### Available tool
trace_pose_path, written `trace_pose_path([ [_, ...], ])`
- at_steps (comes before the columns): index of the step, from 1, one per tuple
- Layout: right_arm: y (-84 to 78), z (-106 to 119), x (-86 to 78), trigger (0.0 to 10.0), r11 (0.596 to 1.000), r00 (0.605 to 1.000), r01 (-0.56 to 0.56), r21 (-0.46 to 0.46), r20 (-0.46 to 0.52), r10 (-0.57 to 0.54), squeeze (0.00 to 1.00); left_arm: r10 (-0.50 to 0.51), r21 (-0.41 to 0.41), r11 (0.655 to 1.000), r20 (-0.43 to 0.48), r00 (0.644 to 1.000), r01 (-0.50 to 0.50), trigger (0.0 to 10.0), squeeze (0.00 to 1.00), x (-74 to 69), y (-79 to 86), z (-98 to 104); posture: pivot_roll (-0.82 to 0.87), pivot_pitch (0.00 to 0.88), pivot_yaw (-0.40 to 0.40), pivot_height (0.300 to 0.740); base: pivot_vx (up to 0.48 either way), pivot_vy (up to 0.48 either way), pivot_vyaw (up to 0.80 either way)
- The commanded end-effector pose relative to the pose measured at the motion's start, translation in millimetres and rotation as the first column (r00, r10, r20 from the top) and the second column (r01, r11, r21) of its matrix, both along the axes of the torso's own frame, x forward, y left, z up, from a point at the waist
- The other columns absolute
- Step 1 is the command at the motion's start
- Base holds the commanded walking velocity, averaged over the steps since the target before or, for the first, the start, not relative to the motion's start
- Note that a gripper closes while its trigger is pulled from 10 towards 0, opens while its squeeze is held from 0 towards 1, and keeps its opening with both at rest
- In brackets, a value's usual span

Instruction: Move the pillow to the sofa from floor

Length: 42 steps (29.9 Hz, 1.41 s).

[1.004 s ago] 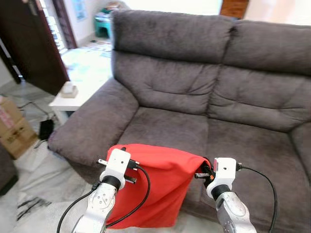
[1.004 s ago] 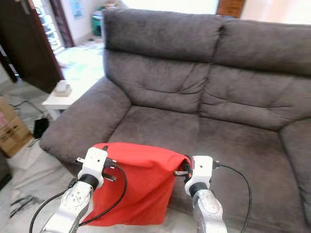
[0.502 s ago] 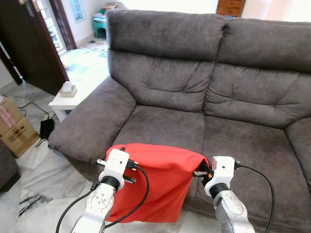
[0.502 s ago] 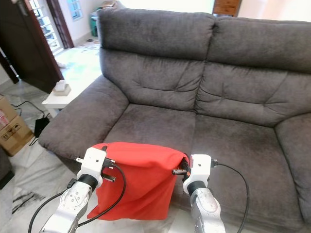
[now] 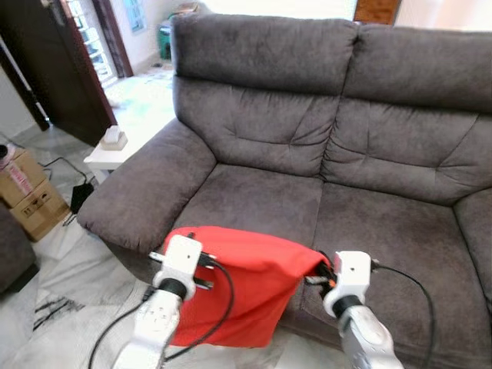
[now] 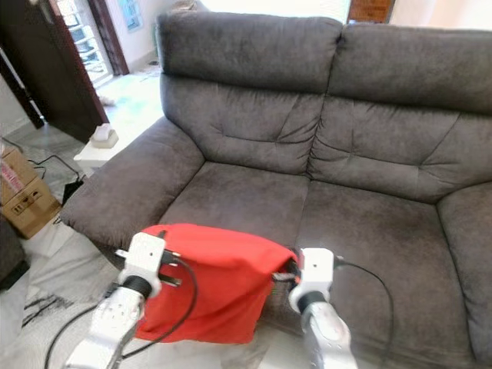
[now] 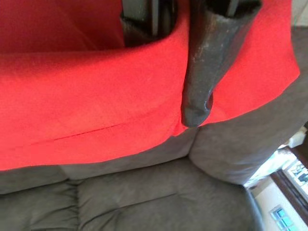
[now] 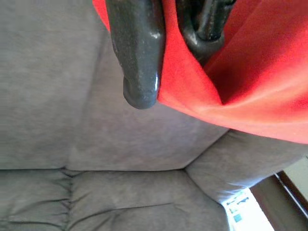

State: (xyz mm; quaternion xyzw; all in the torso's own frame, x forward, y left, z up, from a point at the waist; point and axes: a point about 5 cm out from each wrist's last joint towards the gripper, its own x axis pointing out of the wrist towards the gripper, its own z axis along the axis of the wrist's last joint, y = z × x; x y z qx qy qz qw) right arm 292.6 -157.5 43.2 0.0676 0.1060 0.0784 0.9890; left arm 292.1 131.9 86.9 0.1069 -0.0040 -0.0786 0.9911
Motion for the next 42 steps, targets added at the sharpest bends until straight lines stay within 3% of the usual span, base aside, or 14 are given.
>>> trace_pose_path([
  [1, 1.3, 7.5, 3.9, 10.0, 1.000, 0.999, 0.020, 0.016, 0.037, -0.020, 0.00, 0.007, -0.019, 1.000, 0.124, 0.992, -0.004, 10.0, 0.00, 4.9, 5.0, 24.9, 0.04, 0.086, 0.046, 0.740, 0.000, 0.000, 0.00],
  [10, 1.9, 7.3, 4.3, 10.0, 1.000, 0.999, 0.020, 0.008, 0.035, -0.020, 0.00, 0.003, -0.017, 1.000, 0.124, 0.992, 0.000, 10.0, 0.00, 5.0, 4.0, 25.3, 0.05, 0.095, 0.045, 0.740, 0.000, 0.000, -0.05],
  [15, 1.8, 7.4, 4.8, 10.0, 1.000, 0.999, 0.014, 0.003, 0.035, -0.014, 0.00, 0.000, -0.011, 1.000, 0.125, 0.992, 0.001, 10.0, 0.00, 5.4, 3.9, 25.5, 0.04, 0.095, 0.044, 0.740, 0.000, 0.000, -0.80],
  [23, 2.4, 6.3, 5.6, 10.0, 1.000, 1.000, 0.015, 0.016, 0.023, -0.016, 0.00, -0.004, -0.006, 1.000, 0.127, 0.992, 0.004, 10.0, 0.00, 4.3, 2.1, 25.8, 0.05, 0.095, 0.042, 0.740, 0.000, -0.393, -0.80],
  [38, 3.5, 7.7, 7.1, 10.0, 1.000, 0.999, 0.022, 0.004, 0.033, -0.022, 0.00, -0.021, -0.021, 0.999, 0.115, 0.993, 0.024, 10.0, 0.00, 4.7, 0.4, 23.6, 0.05, 0.095, 0.045, 0.740, 0.000, 0.000, -0.80],
  [42, 3.2, 8.8, 7.7, 10.0, 1.000, 0.999, 0.018, 0.008, 0.044, -0.019, 0.00, -0.013, -0.016, 1.000, 0.121, 0.993, 0.015, 10.0, 0.00, 4.9, 1.1, 24.2, 0.05, 0.095, 0.044, 0.740, 0.000, 0.000, 0.00],
])
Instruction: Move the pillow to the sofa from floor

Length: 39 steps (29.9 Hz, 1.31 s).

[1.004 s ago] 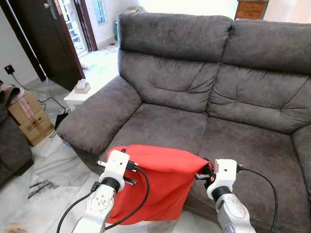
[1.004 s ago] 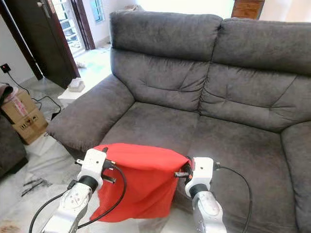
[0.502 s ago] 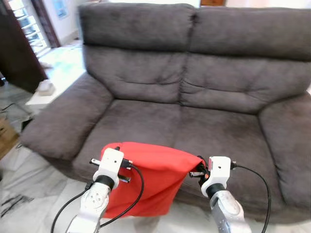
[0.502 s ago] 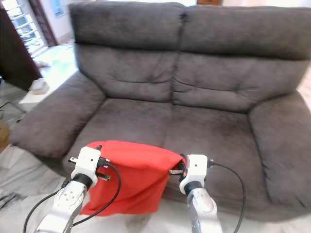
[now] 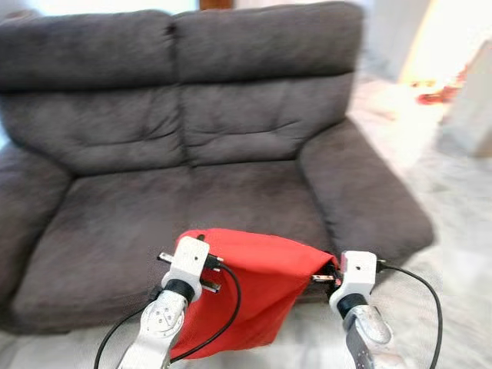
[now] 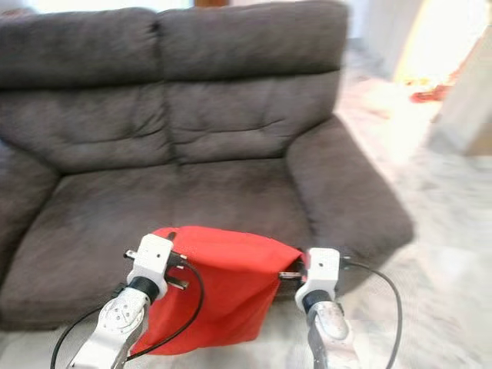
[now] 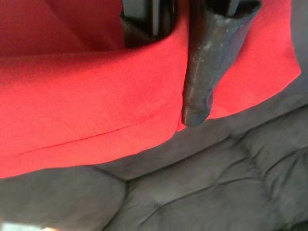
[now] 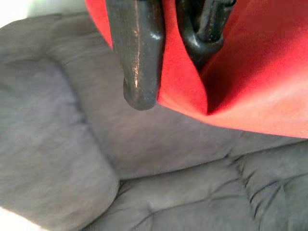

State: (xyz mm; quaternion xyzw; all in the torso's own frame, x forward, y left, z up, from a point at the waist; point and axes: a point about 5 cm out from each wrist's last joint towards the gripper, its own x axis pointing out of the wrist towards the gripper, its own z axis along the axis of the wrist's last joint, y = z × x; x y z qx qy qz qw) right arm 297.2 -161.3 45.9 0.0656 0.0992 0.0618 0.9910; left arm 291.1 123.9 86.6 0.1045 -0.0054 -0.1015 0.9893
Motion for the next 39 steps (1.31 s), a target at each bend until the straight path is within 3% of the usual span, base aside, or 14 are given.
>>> trace_pose_path([
  [1, 7.5, 6.4, 3.4, 10.0, 1.000, 0.999, -0.023, 0.010, 0.036, 0.022, 0.00, 0.037, -0.017, 0.999, 0.125, 0.992, -0.035, 10.0, 0.00, 5.9, 9.5, 24.6, 0.05, 0.095, 0.044, 0.740, 0.000, 0.000, 0.00],
  [11, 12.0, 8.2, 6.1, 10.0, 0.998, 0.997, -0.062, 0.009, 0.039, 0.062, 0.00, 0.061, -0.010, 0.998, 0.137, 0.989, -0.060, 10.0, 0.00, 7.8, 13.5, 27.1, 0.05, 0.084, 0.046, 0.740, 0.000, 0.000, 0.00],
  [18, 16.8, 10.2, 6.3, 10.0, 0.993, 0.991, -0.114, -0.034, 0.062, 0.116, 0.00, 0.063, -0.005, 0.998, 0.142, 0.988, -0.062, 10.0, 0.00, 8.5, 13.2, 27.8, 0.04, 0.072, 0.048, 0.740, 0.000, -0.404, 0.14],
  [29, 12.3, 7.2, 8.0, 10.0, 0.996, 0.996, -0.083, -0.042, 0.032, 0.084, 0.00, 0.055, -0.014, 0.998, 0.139, 0.989, -0.054, 10.0, 0.00, 9.3, 11.6, 27.9, 0.04, 0.063, 0.049, 0.740, 0.000, -0.419, 0.09],
  [39, 11.0, 8.6, 9.0, 10.0, 0.996, 0.996, -0.074, -0.044, 0.038, 0.076, 0.00, 0.039, -0.025, 0.999, 0.138, 0.990, -0.036, 10.0, 0.00, 6.1, 9.9, 27.2, 0.04, 0.078, 0.045, 0.740, 0.000, 0.000, 0.00],
])
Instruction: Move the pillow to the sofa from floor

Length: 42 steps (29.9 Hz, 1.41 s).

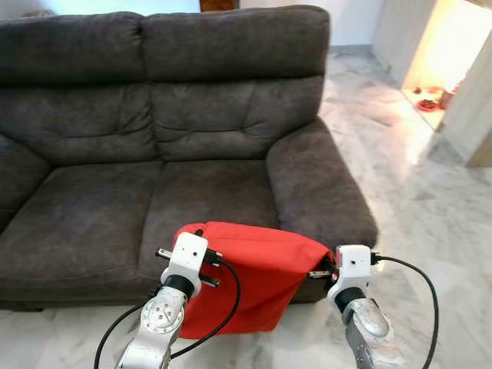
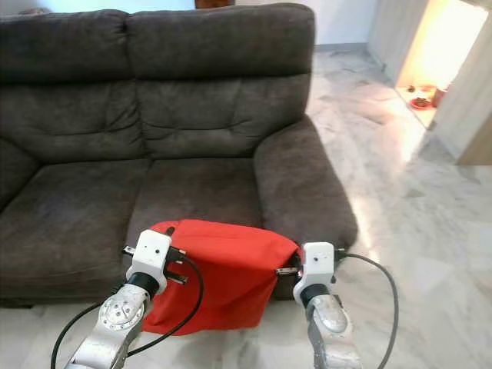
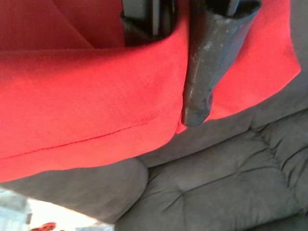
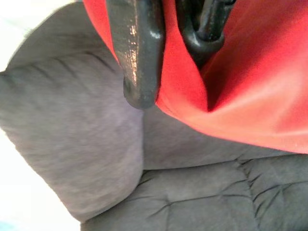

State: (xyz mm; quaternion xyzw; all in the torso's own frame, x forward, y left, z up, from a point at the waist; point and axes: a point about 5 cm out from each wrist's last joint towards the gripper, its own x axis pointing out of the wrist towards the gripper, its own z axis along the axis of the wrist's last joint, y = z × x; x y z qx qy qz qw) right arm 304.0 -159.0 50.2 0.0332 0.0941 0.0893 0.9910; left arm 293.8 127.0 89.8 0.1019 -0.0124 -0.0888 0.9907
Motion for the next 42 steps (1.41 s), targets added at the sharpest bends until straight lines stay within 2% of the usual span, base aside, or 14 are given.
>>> trace_pose_path([
  [1, 8.7, 4.3, 2.2, 10.0, 1.000, 1.000, -0.014, 0.017, 0.021, 0.014, 0.00, 0.010, -0.019, 1.000, 0.115, 0.993, -0.008, 10.0, 0.00, 3.0, 6.6, 22.8, 0.04, 0.078, 0.045, 0.740, 0.000, 0.000, 0.00],
  [11, 8.1, 15.7, 6.2, 10.0, 1.000, 0.995, -0.006, 0.018, 0.095, 0.004, 0.00, 0.038, -0.044, 0.999, 0.155, 0.987, -0.031, 10.0, 0.00, 1.3, 9.3, 29.1, 0.04, 0.082, 0.039, 0.740, 0.000, 0.000, 0.00],
  [17, 9.7, 20.4, 6.8, 10.0, 0.999, 0.993, -0.017, 0.033, 0.120, 0.013, 0.00, 0.083, -0.062, 0.995, 0.158, 0.984, -0.074, 10.0, 0.00, -1.1, 14.3, 28.6, 0.04, 0.083, 0.035, 0.740, 0.000, 0.000, 0.00],
  [21, 7.3, 22.6, 7.7, 10.0, 1.000, 0.990, 0.006, 0.024, 0.141, -0.010, 0.00, 0.078, -0.055, 0.996, 0.158, 0.984, -0.070, 10.0, 0.00, -3.8, 14.6, 27.8, 0.04, 0.083, 0.035, 0.740, 0.000, 0.000, 0.00],
  [25, 4.9, 27.1, 9.6, 10.0, 0.999, 0.986, 0.023, 0.042, 0.163, -0.030, 0.00, 0.067, -0.081, 0.995, 0.163, 0.984, -0.055, 10.0, 0.00, -4.7, 13.7, 29.6, 0.04, 0.091, 0.036, 0.740, 0.000, 0.000, 0.00],
  [31, 5.3, 30.4, 11.0, 10.0, 0.999, 0.983, 0.026, 0.035, 0.181, -0.032, 0.00, 0.097, -0.079, 0.993, 0.147, 0.984, -0.086, 10.0, 0.00, -3.3, 16.5, 28.4, 0.04, 0.100, 0.039, 0.740, 0.000, 0.000, 0.00],
  [39, 2.3, 34.7, 13.0, 10.0, 0.998, 0.978, 0.052, 0.048, 0.201, -0.060, 0.00, 0.117, -0.087, 0.991, 0.160, 0.980, -0.104, 10.0, 0.00, -2.1, 20.3, 32.2, 0.04, 0.109, 0.042, 0.740, 0.353, 0.000, 0.00],
  [42, -0.8, 45.1, 17.1, 10.0, 0.995, 0.963, 0.077, 0.055, 0.255, -0.089, 0.00, 0.109, -0.068, 0.993, 0.164, 0.980, -0.099, 10.0, 0.00, -1.4, 20.3, 33.6, 0.05, 0.111, 0.042, 0.740, 0.442, 0.000, 0.00],
])
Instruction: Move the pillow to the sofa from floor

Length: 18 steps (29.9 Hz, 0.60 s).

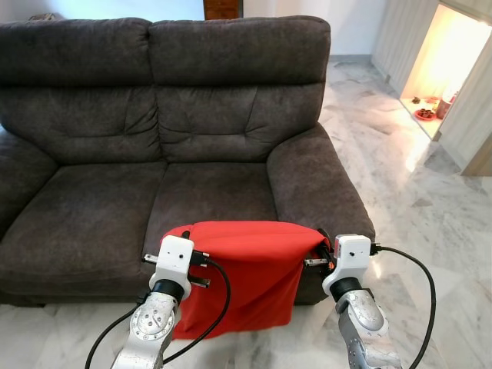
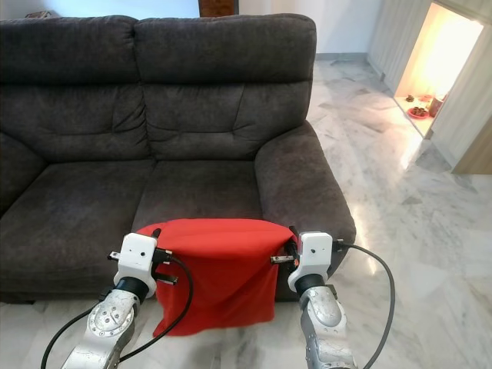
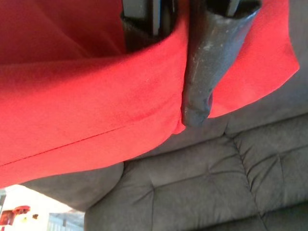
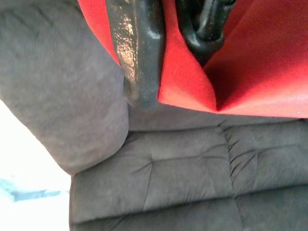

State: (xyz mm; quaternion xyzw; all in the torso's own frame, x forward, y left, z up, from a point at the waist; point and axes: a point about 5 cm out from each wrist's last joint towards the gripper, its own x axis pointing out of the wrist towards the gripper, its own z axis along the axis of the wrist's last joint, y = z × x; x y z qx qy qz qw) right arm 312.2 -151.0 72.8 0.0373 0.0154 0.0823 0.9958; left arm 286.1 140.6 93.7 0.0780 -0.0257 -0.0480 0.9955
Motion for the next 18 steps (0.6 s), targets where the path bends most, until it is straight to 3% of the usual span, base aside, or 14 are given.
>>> trace_pose_path([
  [1, -9.3, 24.1, 9.7, 10.0, 0.997, 0.991, 0.066, 0.033, 0.111, -0.069, 0.00, 0.028, 0.003, 1.000, 0.135, 0.990, -0.029, 10.0, 0.00, 6.4, 6.6, 29.6, 0.05, 0.111, 0.042, 0.740, 0.458, 0.000, 0.00],
  [4, -11.0, 31.7, 11.2, 10.0, 0.996, 0.984, 0.079, -0.040, 0.161, -0.072, 0.00, 0.025, 0.001, 1.000, 0.141, 0.990, -0.026, 10.0, 0.00, 7.0, 5.7, 30.4, 0.05, 0.108, 0.039, 0.740, 0.480, 0.000, 0.00],
  [10, -14.5, 47.3, 14.2, 10.0, 0.994, 0.968, 0.112, 0.014, 0.224, -0.113, 0.00, 0.024, 0.028, 0.999, 0.173, 0.985, -0.029, 10.0, 0.00, 8.3, 5.6, 37.4, 0.05, 0.105, 0.040, 0.740, 0.480, 0.000, 0.00],
  [18, -12.5, 87.6, 25.0, 10.0, 0.994, 0.928, 0.102, 0.040, 0.356, -0.110, 0.00, 0.043, 0.030, 0.998, 0.282, 0.958, -0.054, 10.0, 0.00, 18.1, 12.9, 72.6, 0.05, 0.105, 0.038, 0.740, 0.480, 0.000, 0.00],
])
